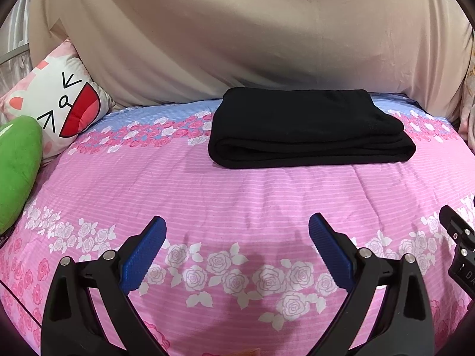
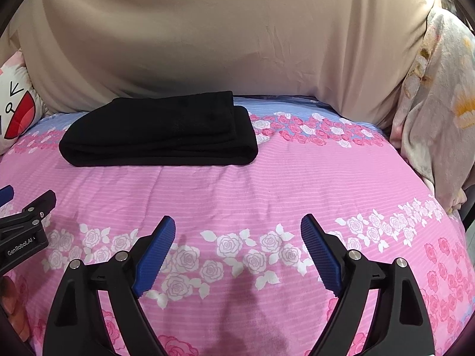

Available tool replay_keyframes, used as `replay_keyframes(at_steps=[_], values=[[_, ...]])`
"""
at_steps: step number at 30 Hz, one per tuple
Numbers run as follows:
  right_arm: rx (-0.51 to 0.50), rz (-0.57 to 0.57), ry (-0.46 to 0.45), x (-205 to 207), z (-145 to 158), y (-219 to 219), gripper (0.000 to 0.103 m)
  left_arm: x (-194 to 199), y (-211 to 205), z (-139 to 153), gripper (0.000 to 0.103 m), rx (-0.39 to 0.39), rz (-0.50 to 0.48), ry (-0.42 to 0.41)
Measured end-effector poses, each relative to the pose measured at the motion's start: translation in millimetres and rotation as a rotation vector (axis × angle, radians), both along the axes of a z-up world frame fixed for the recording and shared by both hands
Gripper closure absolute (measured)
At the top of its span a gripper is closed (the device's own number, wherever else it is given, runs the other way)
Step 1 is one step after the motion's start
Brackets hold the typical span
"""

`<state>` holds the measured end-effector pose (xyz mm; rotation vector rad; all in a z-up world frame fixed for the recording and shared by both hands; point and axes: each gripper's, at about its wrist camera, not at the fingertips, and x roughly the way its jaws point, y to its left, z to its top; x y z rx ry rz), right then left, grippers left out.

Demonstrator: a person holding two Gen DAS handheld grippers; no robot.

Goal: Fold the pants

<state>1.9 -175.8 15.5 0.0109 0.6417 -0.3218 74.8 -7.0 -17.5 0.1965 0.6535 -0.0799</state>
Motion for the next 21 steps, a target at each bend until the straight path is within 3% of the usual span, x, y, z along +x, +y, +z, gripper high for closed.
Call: replay_keyframes(at_steps=[21], values=[[0.005,-0.004,-0.001,-0.7,0.2,0.2,0.018,-0.9,-0.1,2.1,0.008,-0.002,0.007,-0.006]])
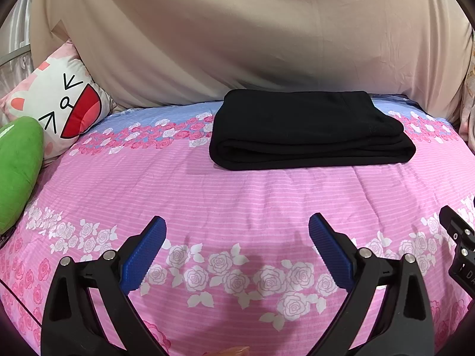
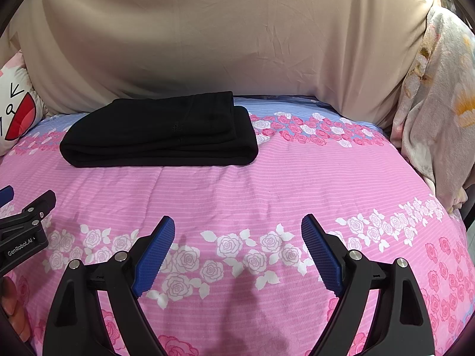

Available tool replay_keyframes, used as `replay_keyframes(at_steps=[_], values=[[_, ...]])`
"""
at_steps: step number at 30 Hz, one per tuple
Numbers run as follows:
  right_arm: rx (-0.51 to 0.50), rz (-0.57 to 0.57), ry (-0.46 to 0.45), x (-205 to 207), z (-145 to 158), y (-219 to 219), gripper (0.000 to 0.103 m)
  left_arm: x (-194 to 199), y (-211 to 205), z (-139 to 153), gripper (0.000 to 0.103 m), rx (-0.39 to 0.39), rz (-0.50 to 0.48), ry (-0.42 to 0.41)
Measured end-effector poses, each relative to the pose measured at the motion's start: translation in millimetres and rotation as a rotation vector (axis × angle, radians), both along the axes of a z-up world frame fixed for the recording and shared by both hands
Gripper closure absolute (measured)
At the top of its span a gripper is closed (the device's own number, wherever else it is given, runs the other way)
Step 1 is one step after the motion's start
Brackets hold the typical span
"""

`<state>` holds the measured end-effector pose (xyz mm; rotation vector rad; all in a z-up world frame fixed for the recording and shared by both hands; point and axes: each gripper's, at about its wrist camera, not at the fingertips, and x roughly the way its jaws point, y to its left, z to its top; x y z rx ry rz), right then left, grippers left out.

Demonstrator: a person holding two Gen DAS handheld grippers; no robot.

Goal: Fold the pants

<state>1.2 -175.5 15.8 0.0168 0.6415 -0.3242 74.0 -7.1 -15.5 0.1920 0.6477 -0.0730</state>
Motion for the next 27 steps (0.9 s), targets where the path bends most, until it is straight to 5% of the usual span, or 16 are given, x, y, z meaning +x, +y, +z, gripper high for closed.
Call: replay_keyframes(at_steps=[27], values=[[-0.001,-0.003,-0.001,-0.2,0.2,1.0,0.018,-0.2,-0.6,2.3,0.008,0.003,0.0,-0.007]])
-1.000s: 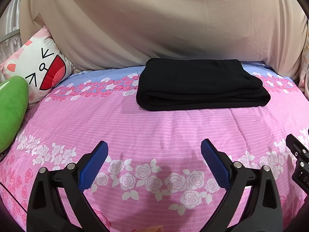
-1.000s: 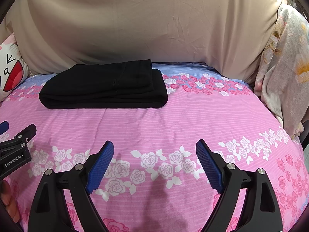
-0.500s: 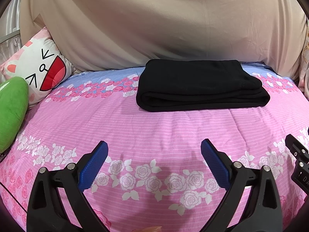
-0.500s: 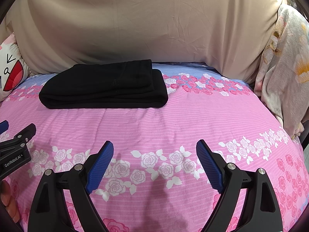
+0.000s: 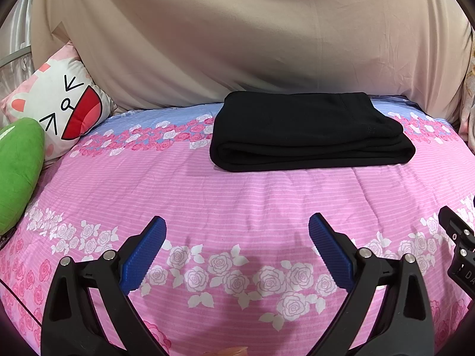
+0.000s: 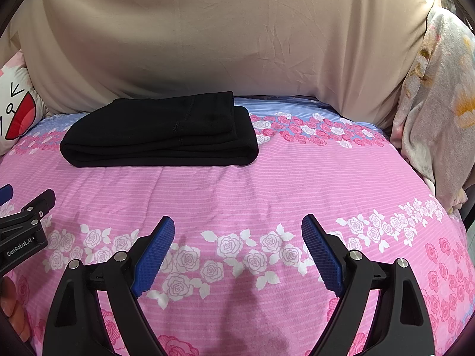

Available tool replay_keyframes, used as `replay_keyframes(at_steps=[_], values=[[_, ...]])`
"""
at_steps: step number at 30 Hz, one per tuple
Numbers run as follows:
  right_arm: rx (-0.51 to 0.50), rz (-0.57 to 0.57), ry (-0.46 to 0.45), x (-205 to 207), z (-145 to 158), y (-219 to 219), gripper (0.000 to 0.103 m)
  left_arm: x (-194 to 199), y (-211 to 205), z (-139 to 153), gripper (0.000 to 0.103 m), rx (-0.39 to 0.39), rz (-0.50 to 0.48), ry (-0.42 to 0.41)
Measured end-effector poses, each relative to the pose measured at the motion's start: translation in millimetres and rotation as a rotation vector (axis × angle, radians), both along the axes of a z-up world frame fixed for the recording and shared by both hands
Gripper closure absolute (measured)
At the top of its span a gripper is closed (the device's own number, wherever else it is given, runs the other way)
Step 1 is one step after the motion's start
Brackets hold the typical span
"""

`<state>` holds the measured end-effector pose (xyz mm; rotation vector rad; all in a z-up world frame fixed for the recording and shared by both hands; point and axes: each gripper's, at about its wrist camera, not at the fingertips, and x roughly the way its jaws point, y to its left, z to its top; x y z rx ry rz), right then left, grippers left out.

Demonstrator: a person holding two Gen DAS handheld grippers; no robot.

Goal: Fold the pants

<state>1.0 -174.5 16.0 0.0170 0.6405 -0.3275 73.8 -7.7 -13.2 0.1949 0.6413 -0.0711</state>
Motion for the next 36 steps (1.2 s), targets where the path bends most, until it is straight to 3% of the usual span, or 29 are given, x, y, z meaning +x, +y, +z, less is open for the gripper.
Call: replay_keyframes(at_steps=[36], values=[[-0.001,-0.003,0.001,-0.2,0.0,1.3,0.018,-3.5,-2.5,2.9,0.008,-0.008,-0.017,-0.027]])
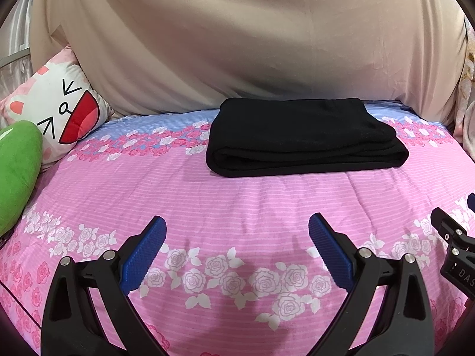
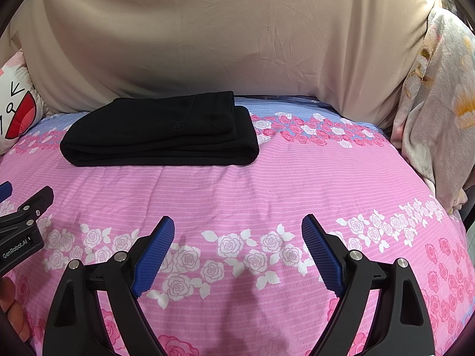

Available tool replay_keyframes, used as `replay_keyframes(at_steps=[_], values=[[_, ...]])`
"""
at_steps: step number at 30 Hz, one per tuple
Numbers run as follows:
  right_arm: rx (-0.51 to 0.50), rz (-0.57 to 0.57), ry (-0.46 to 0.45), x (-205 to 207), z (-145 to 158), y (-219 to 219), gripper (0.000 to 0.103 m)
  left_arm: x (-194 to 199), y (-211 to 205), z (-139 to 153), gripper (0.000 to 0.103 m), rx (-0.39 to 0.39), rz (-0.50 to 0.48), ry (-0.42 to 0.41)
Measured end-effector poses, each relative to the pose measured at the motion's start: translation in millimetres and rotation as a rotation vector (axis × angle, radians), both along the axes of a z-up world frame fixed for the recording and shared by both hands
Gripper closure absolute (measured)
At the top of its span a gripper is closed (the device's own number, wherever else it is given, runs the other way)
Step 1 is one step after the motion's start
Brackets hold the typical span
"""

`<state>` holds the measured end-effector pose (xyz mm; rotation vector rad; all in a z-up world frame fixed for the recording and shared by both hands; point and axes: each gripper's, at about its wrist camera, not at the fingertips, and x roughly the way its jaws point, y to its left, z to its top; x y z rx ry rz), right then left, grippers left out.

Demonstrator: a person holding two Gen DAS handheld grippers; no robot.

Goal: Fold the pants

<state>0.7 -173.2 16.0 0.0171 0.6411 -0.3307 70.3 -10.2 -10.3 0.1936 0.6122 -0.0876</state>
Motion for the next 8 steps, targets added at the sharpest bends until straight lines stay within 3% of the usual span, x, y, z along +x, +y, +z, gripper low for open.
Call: replay_keyframes(at_steps=[8], values=[[0.0,-0.001,-0.001,-0.2,0.0,0.4,0.017,-0.6,-0.5,-1.1,0.009,0.013,0.012,0.003]])
